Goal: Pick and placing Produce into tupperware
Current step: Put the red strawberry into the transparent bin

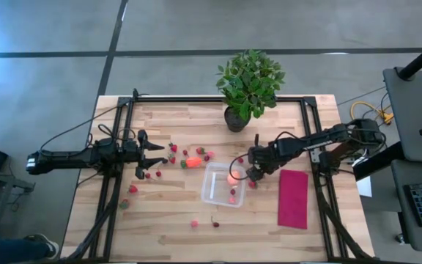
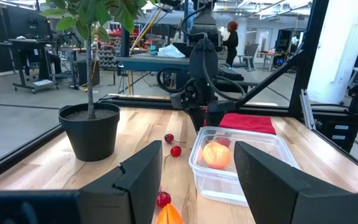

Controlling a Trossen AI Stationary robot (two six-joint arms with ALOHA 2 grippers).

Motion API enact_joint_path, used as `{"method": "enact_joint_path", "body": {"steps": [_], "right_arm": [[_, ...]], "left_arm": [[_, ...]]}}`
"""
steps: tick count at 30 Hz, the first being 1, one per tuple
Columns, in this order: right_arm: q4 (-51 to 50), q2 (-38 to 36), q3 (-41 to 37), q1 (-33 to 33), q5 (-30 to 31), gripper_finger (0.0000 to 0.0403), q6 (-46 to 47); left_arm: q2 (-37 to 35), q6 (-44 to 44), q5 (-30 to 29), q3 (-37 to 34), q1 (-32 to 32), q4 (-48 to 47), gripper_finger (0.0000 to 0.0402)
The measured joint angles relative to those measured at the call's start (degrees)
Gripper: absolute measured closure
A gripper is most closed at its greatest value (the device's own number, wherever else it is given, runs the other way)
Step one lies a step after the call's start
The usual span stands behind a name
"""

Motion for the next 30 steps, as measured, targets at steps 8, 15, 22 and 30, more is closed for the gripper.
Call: {"method": "enact_joint_path", "body": {"steps": [8,15,22,30], "right_arm": [[-0.41,1.77,0.13,0.00,1.26,0.0163,-3.62],[-1.47,1.74,0.13,0.05,1.96,0.0176,-6.90],[-2.65,1.77,0.13,0.07,2.50,0.0204,-9.70],[-3.81,1.81,1.33,0.15,2.44,0.0248,-11.27]], "left_arm": [[0.05,0.00,0.00,0.00,0.00,0.03,0.0214],[0.06,0.00,0.00,0.00,0.00,0.02,0.0214],[0.10,0.00,0.00,0.00,0.00,0.02,0.0214],[0.10,0.00,0.00,-0.02,0.00,0.02,0.0214]]}}
